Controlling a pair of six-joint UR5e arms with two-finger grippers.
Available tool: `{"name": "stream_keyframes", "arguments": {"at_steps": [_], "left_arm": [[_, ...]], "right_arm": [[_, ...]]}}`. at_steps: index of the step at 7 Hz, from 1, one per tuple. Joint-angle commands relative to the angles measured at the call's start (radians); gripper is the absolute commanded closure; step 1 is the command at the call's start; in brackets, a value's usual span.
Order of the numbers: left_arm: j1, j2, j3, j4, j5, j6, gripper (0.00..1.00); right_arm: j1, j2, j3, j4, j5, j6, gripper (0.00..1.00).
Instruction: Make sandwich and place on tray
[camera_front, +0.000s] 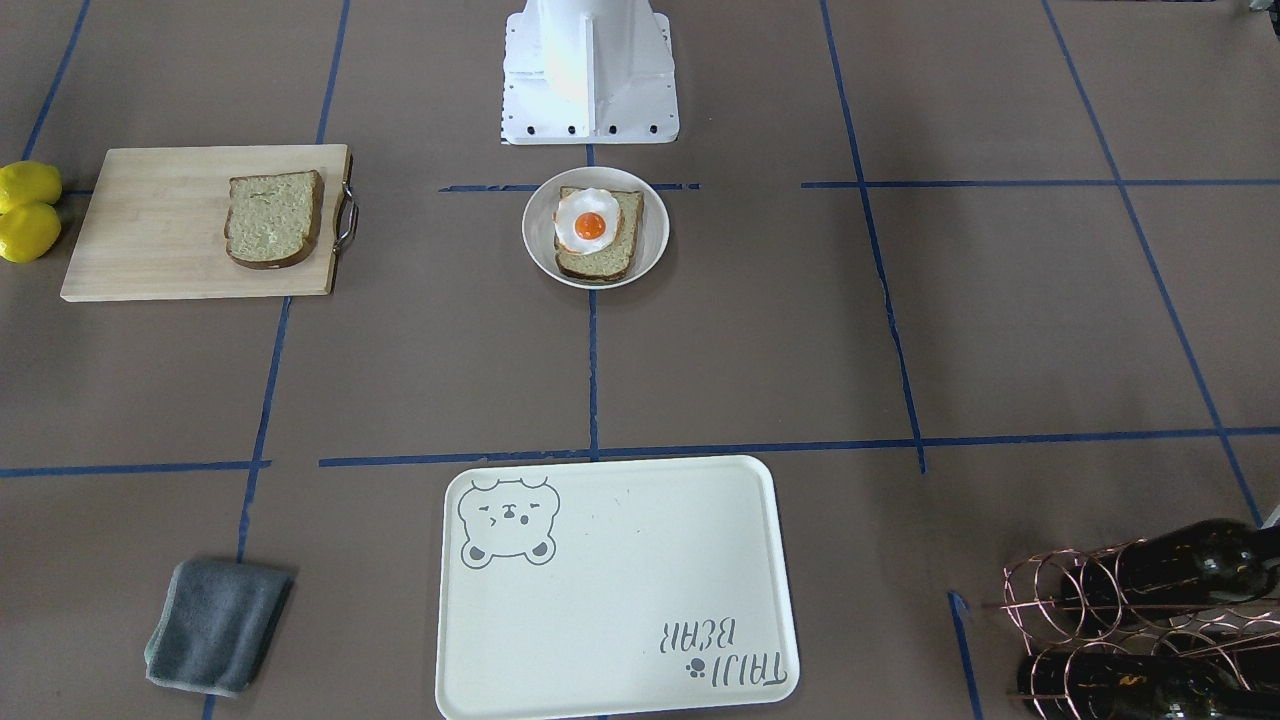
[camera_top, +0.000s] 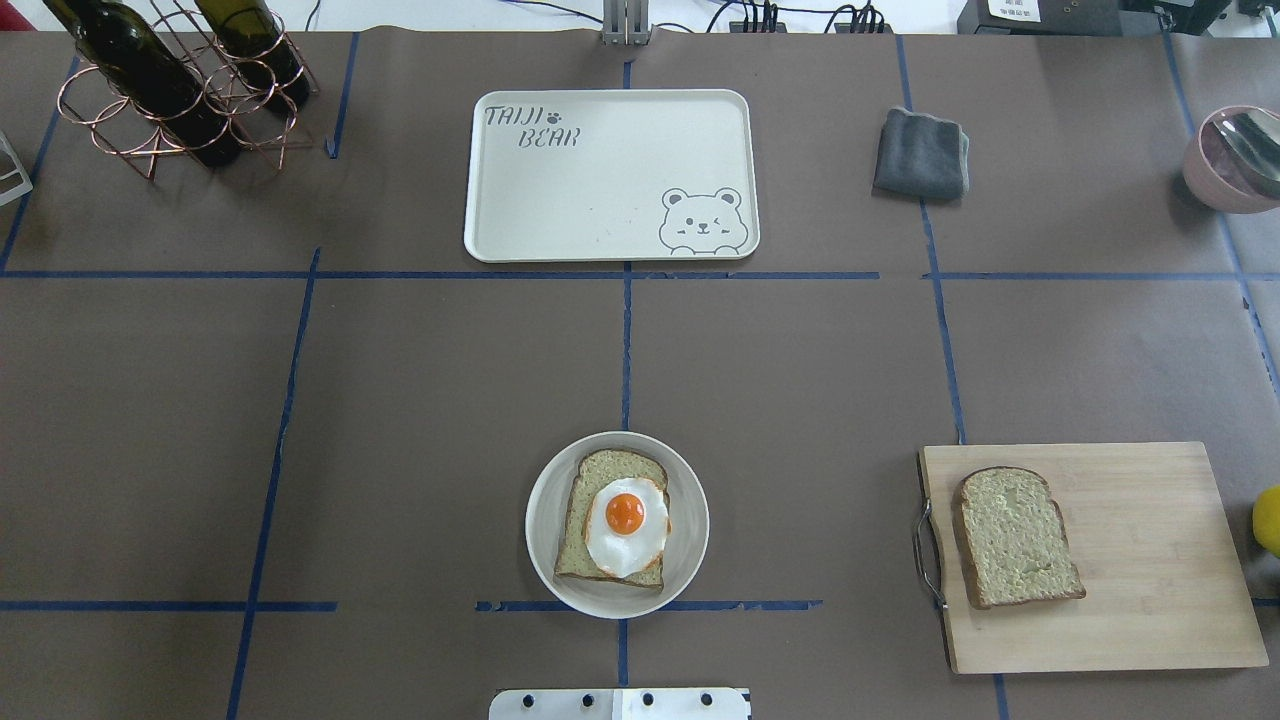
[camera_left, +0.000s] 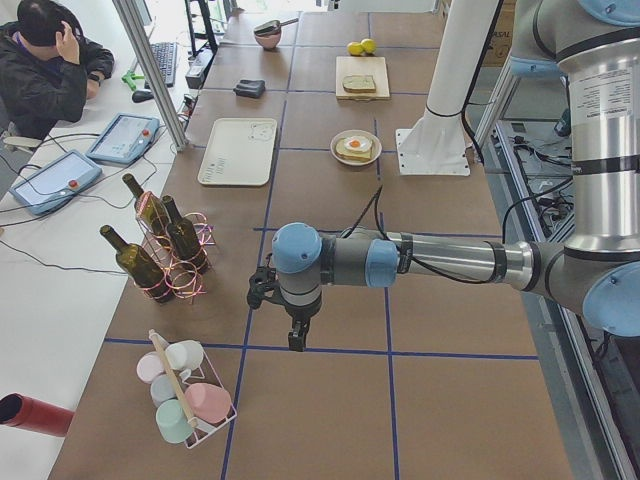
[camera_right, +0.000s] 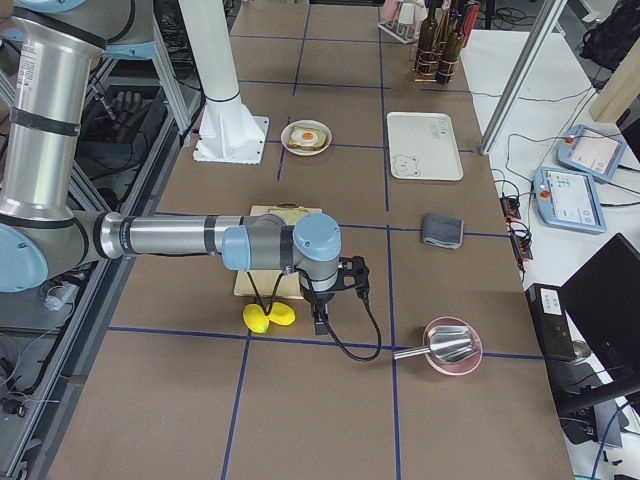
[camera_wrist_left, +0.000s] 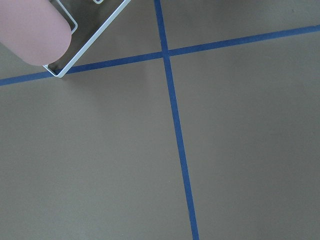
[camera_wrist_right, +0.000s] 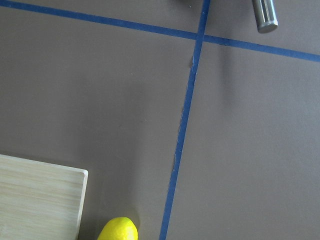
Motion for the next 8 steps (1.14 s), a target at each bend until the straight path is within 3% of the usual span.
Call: {"name": "stream_keyframes", "arguments": {"at_steps": [1, 3, 6, 8], "left_arm": [[0.0, -0.003, -0.006, 0.0, 0.003, -0.001, 0.0], [-0.002, -0.003, -0.009, 0.0, 0.006, -0.001, 0.0], [0.002, -0.032, -0.017, -0.003, 0.002, -0.01, 0.0], [0.002, -0.052, -0.006, -0.003, 0.002, -0.008, 0.0]], "right_arm": [[0.0, 0.002, -0.001, 0.0, 0.0, 0.0, 0.0], [0.0, 0.002, 0.002, 0.005, 0.0, 0.0, 0.0], [-0.002, 0.014, -0.014, 0.155, 0.002, 0.021, 0.0], [-0.018, 0.028, -0.024, 0.188, 0.049, 0.154, 0.0]]}}
